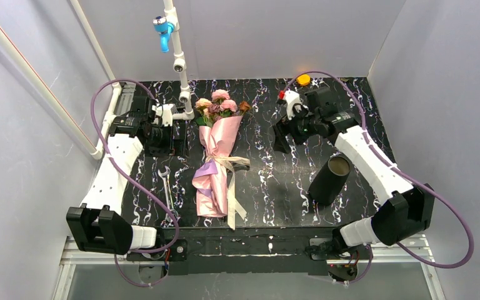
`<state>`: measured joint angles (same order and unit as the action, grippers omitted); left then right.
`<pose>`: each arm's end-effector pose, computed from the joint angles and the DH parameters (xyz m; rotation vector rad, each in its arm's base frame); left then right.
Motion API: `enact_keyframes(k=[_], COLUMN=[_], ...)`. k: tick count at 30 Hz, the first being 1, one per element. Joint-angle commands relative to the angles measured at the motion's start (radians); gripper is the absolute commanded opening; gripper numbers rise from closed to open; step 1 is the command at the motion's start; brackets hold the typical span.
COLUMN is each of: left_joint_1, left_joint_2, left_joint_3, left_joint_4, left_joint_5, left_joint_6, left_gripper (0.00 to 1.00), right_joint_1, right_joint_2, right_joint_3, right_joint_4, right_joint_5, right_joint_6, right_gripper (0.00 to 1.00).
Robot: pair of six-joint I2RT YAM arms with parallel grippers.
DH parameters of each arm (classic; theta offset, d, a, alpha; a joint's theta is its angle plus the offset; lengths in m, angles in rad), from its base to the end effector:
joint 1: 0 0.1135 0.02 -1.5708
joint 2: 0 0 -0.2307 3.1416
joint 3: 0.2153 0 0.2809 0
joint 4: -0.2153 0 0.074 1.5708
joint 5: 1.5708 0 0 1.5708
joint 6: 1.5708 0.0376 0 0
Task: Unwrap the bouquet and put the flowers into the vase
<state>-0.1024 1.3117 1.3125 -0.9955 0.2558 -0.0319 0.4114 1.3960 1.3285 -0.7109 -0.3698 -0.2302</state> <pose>0.2929 -0.0397 0.3042 0.1876 2.5539 -0.3792 0.3020 0.1466 0.3055 -0.9096 2.1582 0.5233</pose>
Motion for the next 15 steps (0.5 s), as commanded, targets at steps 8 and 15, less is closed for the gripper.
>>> enact_keyframes(k=[8, 15], left_joint_1=[-0.092, -0.213], left_joint_2=[0.168, 0.329], left_joint_3=[-0.086, -0.116], left_joint_4=[0.243, 0.418], left_joint_5=[0.142, 0.185], left_joint_6=[-0.071, -0.093], left_gripper=[1.00, 1.00], right_joint_1=[0.191, 0.199], right_joint_2=[0.078, 0.090], right_joint_3=[-0.056, -0.082], right_joint_4=[0.134, 0.098], right_joint_5=[-0.048, -0.097], right_joint_6=[0.031, 0.034], right_gripper=[1.00, 1.00])
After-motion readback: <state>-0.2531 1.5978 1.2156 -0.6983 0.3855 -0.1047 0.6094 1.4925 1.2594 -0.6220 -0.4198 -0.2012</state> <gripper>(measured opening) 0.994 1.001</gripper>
